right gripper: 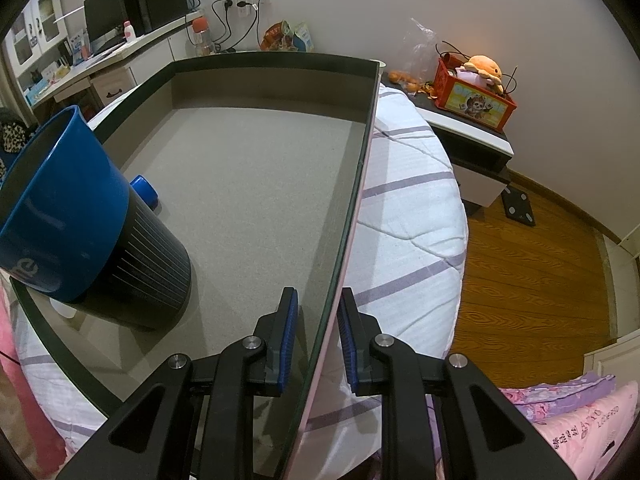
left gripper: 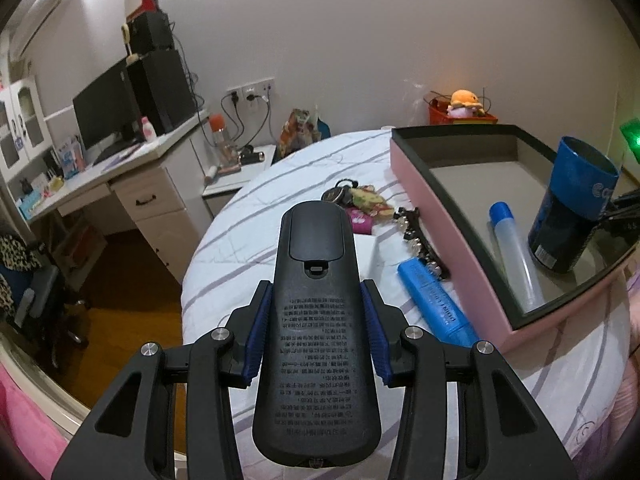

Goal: Organize rigid objects
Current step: 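Carry the black remote into the pink box and release it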

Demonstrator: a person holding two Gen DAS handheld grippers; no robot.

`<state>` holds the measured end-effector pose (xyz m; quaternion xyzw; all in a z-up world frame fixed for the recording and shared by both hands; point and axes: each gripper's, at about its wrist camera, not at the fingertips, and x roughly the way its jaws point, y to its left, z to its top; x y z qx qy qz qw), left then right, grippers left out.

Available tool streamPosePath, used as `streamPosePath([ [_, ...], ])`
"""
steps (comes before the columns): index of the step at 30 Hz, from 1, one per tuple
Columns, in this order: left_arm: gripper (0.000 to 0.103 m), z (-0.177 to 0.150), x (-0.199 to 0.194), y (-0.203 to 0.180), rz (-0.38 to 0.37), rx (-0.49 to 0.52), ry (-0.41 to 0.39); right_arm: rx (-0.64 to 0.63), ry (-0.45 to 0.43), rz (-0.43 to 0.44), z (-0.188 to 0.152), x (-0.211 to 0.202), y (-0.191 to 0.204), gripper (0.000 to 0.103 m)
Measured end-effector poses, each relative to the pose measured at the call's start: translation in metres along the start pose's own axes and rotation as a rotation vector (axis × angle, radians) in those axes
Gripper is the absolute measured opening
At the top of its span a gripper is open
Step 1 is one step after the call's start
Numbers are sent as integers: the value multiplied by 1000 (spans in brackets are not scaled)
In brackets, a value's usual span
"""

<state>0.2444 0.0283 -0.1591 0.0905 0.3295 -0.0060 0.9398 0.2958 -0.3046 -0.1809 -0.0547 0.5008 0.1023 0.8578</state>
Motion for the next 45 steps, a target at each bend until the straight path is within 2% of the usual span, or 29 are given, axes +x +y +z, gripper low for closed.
streamPosePath([
  [6,44,15,-22,-14,-22,23,-59,4,-3,13,0,-1,-3,20],
  [14,44,48,-39,-53,-145,57,-123,8,-8,31,0,-2,-6,20],
  [16,44,56,-34,-66,-191,64,-114,11,-8,38,0,-2,-8,20],
  [21,44,62,-13,-90,-254,84,-66,13,-9,45,0,-2,-9,20],
  [27,44,59,19,-110,-267,98,8,3,-6,42,0,-2,-10,20],
  [32,44,52,40,-112,-269,98,72,4,-6,44,1,-1,-10,20],
  [39,45,51,47,-113,-269,102,83,4,-4,43,0,-1,-11,20],
  [44,59,53,35,-103,-293,72,43,3,-2,38,1,-1,-8,20],
  [45,69,53,32,-100,-294,67,37,3,-1,37,1,-1,-8,20],
])
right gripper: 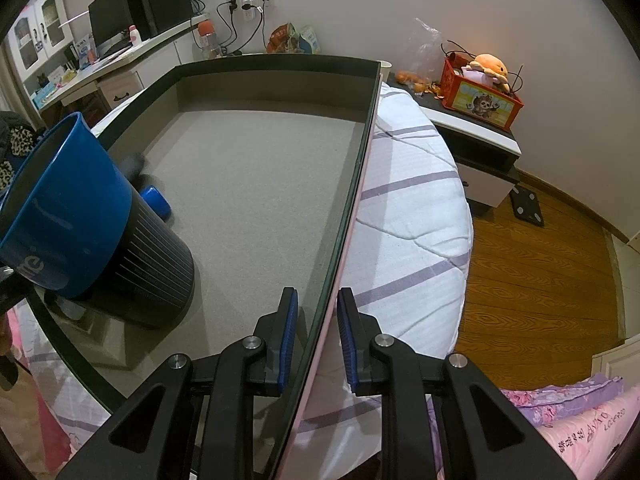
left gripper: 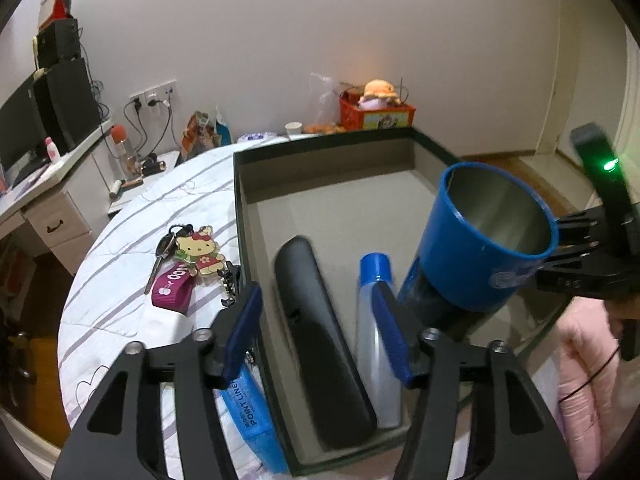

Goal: Organize rigid objects
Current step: 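Carry the black remote into the pink box and release it, then move the open left tool over the blue highlighter on the sheet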

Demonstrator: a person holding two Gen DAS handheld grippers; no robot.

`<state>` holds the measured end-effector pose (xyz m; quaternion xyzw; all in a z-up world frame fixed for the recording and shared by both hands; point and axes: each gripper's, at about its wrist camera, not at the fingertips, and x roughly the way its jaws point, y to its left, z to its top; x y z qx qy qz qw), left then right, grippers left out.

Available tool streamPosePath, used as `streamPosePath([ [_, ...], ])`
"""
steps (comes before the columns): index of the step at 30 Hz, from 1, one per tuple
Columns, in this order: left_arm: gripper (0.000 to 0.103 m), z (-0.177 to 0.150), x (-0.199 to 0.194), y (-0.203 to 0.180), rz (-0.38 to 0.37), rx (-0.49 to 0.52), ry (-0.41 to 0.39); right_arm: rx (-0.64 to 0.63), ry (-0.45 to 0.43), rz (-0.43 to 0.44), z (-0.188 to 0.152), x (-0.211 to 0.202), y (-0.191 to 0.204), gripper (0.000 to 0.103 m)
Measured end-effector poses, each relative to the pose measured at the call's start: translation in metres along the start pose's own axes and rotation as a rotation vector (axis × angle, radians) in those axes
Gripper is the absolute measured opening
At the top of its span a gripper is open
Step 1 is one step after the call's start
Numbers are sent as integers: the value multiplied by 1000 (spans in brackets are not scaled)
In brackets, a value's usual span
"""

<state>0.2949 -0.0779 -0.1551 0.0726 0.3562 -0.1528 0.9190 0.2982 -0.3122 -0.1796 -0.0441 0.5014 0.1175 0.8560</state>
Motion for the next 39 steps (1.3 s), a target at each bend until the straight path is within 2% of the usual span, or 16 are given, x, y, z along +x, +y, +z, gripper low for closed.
streamPosePath([
  [1,77,0,-6,3,10,-9,-15,-1,1,-2,1,0,0,20],
  [3,79,-2,-18,7,18,-16,-38,-1,3,-3,1,0,1,20],
  [7,90,-5,-43,26,11,-58,-82,-5,6,-9,1,0,2,20],
  [13,99,-23,-73,69,79,-129,-111,-21,9,-13,0,1,4,20],
  [18,99,-45,-75,104,138,-205,-69,-26,15,-12,-1,2,5,20],
  [24,100,-64,-61,110,152,-225,-3,-29,22,-23,1,2,7,20],
  [27,100,-71,-47,105,111,-233,44,-26,24,-26,2,2,8,20],
  [29,100,-77,-36,100,57,-236,76,-26,24,-28,2,2,9,20],
  [33,100,-86,-21,86,11,-206,116,-26,26,-28,2,2,9,20],
  [39,100,-87,-4,86,-73,-270,129,-30,28,-32,2,2,10,20],
])
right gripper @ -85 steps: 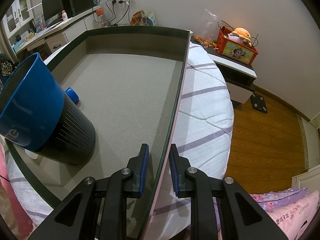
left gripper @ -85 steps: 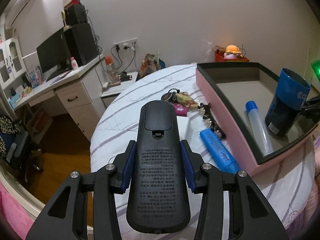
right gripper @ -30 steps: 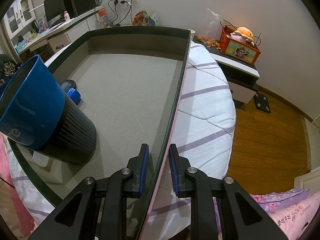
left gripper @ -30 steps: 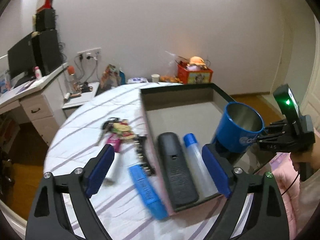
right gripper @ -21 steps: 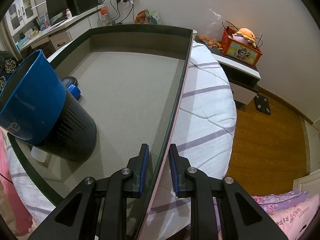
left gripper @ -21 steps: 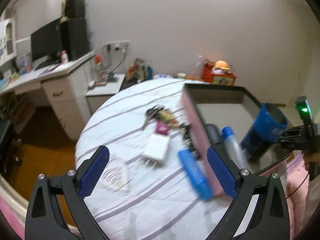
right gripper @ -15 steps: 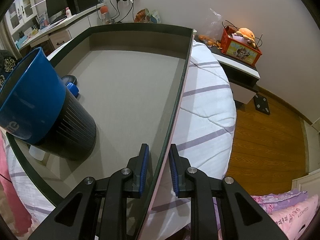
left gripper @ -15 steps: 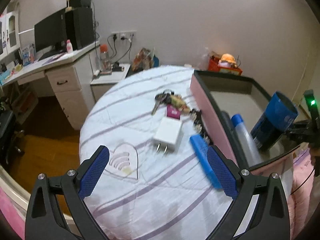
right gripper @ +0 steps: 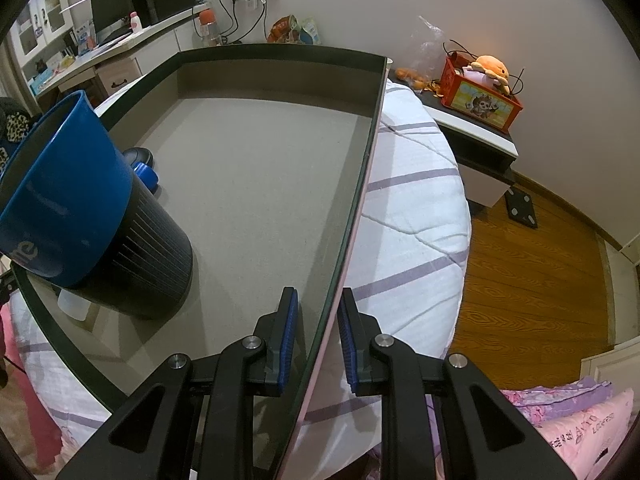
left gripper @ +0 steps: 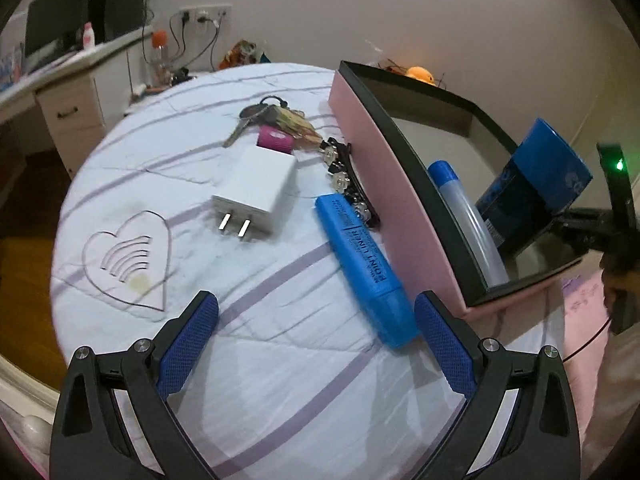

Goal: Organize rigid objects
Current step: 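Move the open left tool over the blue highlighter on the sheet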

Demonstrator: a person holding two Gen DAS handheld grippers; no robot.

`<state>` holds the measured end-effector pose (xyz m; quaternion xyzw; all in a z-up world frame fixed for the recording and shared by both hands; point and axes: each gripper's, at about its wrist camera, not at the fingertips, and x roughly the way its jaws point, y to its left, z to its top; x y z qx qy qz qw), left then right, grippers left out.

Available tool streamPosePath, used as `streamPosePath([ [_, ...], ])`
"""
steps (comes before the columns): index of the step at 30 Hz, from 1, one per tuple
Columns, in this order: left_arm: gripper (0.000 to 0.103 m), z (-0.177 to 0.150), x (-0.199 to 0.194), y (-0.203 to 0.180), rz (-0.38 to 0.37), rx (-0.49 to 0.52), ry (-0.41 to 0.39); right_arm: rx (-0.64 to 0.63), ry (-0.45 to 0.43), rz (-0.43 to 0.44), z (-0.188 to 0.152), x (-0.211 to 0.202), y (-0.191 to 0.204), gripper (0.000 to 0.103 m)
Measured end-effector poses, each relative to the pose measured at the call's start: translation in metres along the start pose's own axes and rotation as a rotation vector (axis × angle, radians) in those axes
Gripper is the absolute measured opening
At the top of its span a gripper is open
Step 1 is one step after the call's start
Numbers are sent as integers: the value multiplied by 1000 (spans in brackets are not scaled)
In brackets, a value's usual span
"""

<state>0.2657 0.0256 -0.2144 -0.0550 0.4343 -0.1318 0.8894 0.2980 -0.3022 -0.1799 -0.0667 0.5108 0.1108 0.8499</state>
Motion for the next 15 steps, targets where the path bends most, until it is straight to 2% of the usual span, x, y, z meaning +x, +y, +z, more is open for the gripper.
streamPosePath([
  [2,100,0,0,-2,-3,17,-10,0,1,-1,0,0,0,20],
  [4,101,1,8,1,-7,12,21,0,1,-3,0,0,0,20],
  [9,103,1,8,0,18,27,6,2,2,-7,1,1,0,20],
  [13,103,1,2,7,71,24,7,4,2,-6,1,1,1,20],
  [15,103,1,2,14,146,26,24,5,3,-7,1,1,1,20],
])
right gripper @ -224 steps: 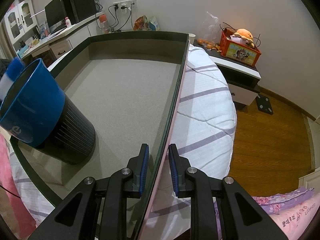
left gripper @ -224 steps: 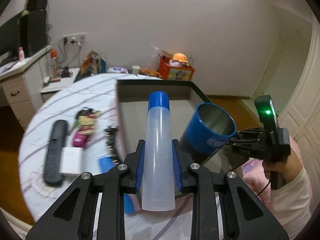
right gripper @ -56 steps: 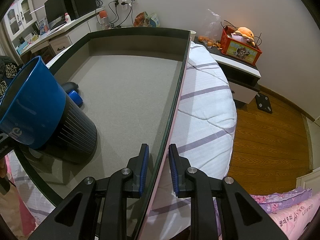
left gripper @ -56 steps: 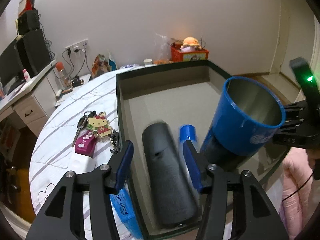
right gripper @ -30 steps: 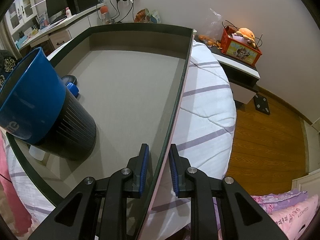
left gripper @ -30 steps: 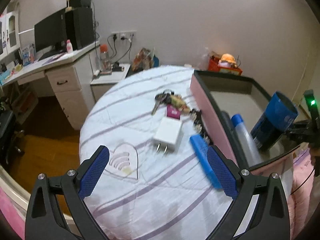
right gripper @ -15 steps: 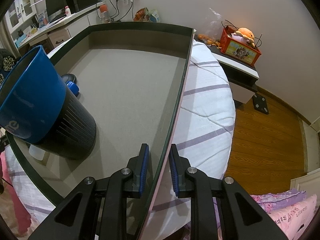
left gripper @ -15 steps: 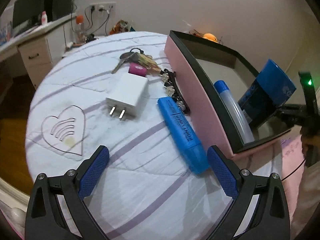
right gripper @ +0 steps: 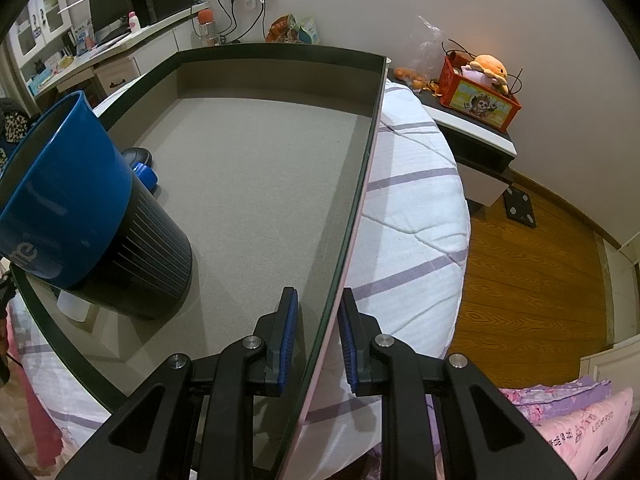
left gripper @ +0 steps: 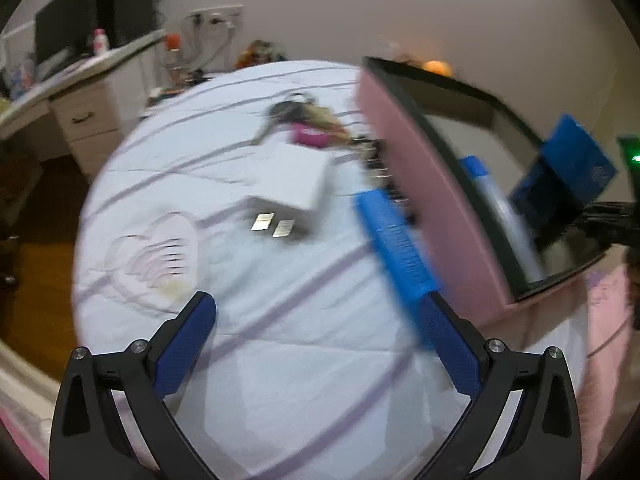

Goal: Organize rigid objects
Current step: 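Move the open left tool over the blue highlighter on the sheet, then close the left tool around the blue highlighter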

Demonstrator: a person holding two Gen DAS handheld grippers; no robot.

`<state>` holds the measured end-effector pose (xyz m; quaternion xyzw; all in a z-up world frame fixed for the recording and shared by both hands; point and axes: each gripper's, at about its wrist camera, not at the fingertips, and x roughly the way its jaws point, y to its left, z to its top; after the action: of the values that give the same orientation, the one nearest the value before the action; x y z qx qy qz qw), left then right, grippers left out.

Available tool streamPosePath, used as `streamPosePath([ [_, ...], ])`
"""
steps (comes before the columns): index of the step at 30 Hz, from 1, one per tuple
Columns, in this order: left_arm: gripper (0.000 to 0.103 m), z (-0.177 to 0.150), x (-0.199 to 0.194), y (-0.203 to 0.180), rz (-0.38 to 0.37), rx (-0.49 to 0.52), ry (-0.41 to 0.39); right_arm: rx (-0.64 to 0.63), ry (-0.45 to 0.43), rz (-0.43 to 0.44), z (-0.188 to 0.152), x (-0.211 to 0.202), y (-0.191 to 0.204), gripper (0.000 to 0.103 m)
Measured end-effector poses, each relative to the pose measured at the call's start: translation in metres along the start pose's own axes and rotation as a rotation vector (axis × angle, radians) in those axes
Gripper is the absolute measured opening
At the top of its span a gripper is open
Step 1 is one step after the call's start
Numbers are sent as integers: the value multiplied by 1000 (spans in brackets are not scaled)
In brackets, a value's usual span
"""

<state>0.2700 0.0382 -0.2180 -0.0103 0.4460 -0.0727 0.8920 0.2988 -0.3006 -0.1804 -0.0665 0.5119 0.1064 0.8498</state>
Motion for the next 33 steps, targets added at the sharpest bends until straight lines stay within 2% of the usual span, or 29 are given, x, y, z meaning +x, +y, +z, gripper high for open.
streamPosePath([
  [1,100,1,2,5,42,1,13,-1,0,-1,0,0,0,20],
  [2,100,1,1,8,25,-10,6,-2,0,-3,0,0,0,20],
  [5,100,0,-8,12,-113,-70,-25,-2,-2,-1,0,0,1,23],
  [7,100,-1,-11,3,-152,-42,-31,-2,-1,-1,-1,0,1,23],
  [11,100,-5,-1,-16,-140,20,-1,1,-3,-1,-1,0,1,23],
  [16,103,-2,3,-17,-113,-11,-12,-2,-2,-7,-2,0,2,23],
  [21,103,-5,3,-24,-56,40,-50,0,0,-11,-2,0,1,23],
  [26,103,-1,2,-14,-75,60,-32,6,-2,-5,-3,-2,1,23],
  [30,94,2,-1,-4,-107,18,-24,5,-2,-7,-3,-2,0,23],
  [33,85,1,1,-16,-116,50,-26,5,-1,-9,-3,-2,1,23],
])
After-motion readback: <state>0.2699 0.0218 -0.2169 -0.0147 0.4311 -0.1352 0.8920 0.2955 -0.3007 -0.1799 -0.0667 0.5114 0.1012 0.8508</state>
